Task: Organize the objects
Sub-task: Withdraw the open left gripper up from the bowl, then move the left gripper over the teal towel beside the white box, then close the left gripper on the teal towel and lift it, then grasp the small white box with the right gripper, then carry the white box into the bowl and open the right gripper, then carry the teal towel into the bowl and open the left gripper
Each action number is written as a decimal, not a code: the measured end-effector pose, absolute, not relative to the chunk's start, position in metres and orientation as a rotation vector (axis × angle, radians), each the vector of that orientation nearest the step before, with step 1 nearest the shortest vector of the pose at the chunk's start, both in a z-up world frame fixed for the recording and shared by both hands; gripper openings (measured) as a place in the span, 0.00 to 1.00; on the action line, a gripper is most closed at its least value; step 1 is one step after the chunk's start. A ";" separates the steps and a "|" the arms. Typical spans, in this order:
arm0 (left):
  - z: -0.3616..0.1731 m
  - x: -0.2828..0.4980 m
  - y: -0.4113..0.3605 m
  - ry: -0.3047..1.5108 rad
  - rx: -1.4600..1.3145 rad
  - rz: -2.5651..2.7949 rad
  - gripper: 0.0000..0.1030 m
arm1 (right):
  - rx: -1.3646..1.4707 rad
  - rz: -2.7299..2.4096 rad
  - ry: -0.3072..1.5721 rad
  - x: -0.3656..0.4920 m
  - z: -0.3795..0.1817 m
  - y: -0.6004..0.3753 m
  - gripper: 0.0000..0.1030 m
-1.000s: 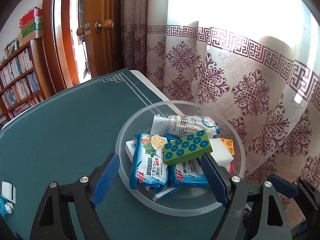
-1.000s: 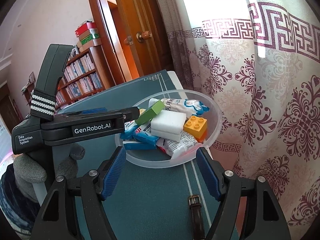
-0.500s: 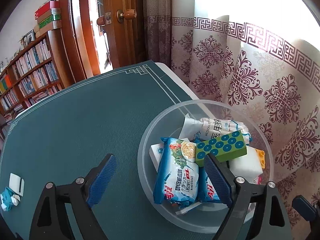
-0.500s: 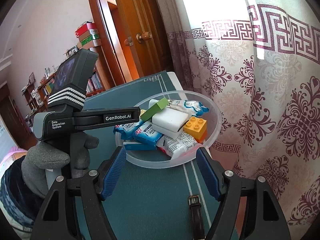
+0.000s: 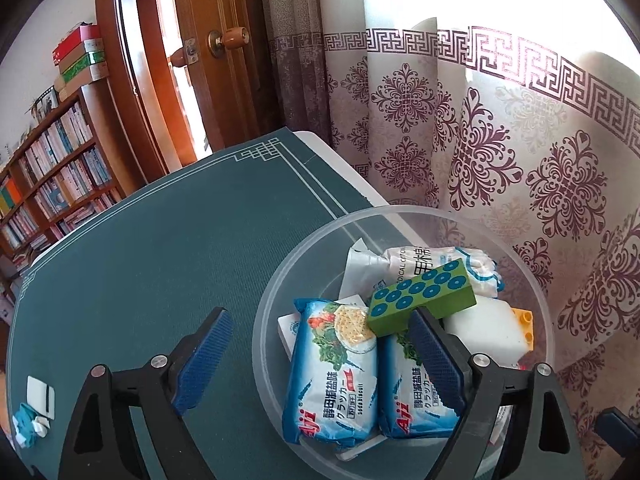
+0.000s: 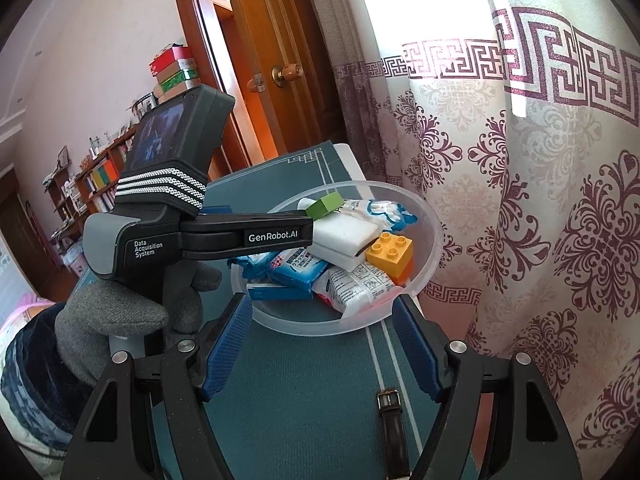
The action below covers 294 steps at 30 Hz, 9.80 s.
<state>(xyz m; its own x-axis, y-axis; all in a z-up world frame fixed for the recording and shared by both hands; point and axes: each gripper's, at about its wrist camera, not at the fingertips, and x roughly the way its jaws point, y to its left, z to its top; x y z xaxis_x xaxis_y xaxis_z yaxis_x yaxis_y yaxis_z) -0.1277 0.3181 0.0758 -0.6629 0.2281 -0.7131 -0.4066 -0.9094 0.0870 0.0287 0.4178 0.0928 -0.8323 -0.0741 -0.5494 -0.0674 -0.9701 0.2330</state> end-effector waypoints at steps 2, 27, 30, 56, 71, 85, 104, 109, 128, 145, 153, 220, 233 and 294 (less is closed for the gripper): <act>0.077 -0.133 0.310 0.306 -1.065 2.577 0.90 | 0.908 -2.982 -0.381 0.029 0.093 0.418 0.72; 0.092 -0.096 0.196 0.136 -1.057 2.655 0.98 | 0.905 -2.927 -0.272 0.045 0.104 0.364 0.72; 0.091 -0.096 0.168 0.120 -1.062 2.699 0.98 | 0.909 -2.903 -0.254 0.043 0.104 0.348 0.72; 0.067 -0.100 -0.066 0.089 -1.146 2.971 0.99 | 1.039 -2.635 -0.117 0.004 0.085 0.210 0.72; 0.033 -0.111 -0.107 0.005 -1.206 2.858 0.99 | 1.119 -2.559 -0.046 -0.017 0.070 0.160 0.72; 0.025 -0.089 -0.078 0.116 -1.207 2.721 0.97 | 1.178 -2.528 -0.072 -0.025 0.058 0.150 0.72; 0.028 -0.063 -0.094 0.066 -1.205 2.792 0.51 | 1.146 -2.501 0.092 -0.065 0.053 0.101 0.72; 0.030 -0.052 -0.100 0.044 -1.188 2.839 0.51 | 1.129 -2.485 0.103 -0.088 0.055 0.083 0.72; 0.026 -0.049 -0.149 -0.275 -1.194 3.051 0.51 | 1.161 -2.349 0.086 -0.186 0.035 -0.010 0.78; 0.024 -0.048 -0.152 -0.319 -1.199 3.042 0.51 | 1.186 -2.393 0.138 -0.203 0.021 -0.037 0.67; 0.025 -0.047 -0.150 -0.308 -1.195 3.043 0.51 | 1.138 -2.430 0.155 -0.171 0.032 -0.016 0.66; 0.075 -0.040 0.054 0.023 -1.067 2.701 0.51 | 1.169 -2.896 -0.576 -0.095 0.068 0.392 0.69; 0.092 -0.046 0.098 0.068 -1.021 2.615 0.51 | 1.122 -2.890 -0.555 -0.068 0.081 0.400 0.79; 0.094 -0.127 0.284 0.153 -0.961 2.239 0.98 | 1.003 -2.956 -0.499 0.009 0.082 0.423 0.79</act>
<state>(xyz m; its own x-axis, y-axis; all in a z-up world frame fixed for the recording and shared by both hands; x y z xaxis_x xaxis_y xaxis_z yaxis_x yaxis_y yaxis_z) -0.1270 0.2839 0.0939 -0.4914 0.5472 -0.6776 -0.6341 -0.7581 -0.1524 0.0092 0.4228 0.0816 -0.7986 -0.0817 -0.5963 -0.1185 -0.9500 0.2888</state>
